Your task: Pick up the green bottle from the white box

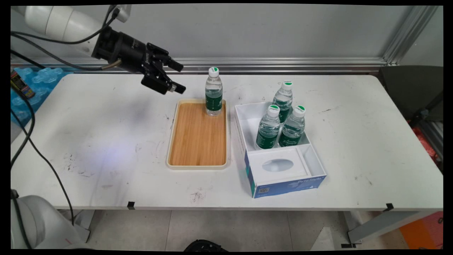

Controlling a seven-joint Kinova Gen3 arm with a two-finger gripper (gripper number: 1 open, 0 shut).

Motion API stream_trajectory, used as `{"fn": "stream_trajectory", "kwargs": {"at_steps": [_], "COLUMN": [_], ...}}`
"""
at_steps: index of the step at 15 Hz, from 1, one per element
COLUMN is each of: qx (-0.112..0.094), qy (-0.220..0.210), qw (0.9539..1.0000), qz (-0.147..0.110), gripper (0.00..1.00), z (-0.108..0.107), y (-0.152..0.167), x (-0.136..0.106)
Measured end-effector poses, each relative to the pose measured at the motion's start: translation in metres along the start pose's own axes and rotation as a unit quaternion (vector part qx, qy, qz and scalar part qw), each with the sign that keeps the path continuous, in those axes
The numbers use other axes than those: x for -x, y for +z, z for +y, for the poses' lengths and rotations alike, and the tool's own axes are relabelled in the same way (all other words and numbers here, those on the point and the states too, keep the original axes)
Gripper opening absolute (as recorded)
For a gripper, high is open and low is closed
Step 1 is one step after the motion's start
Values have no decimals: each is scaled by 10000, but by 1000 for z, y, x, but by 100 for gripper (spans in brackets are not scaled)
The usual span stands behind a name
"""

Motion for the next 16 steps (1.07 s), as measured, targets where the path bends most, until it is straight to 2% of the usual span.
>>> {"fn": "stream_trajectory", "kwargs": {"at_steps": [4,8,16], "qx": [111,191,407], "qy": [-2,54,109], "qw": [9999,9995,9982], "qz": [123,237,429], "gripper": [100,100,100], "z": [18,33,53], "y": [16,44,133], "x": [1,4,10]}}
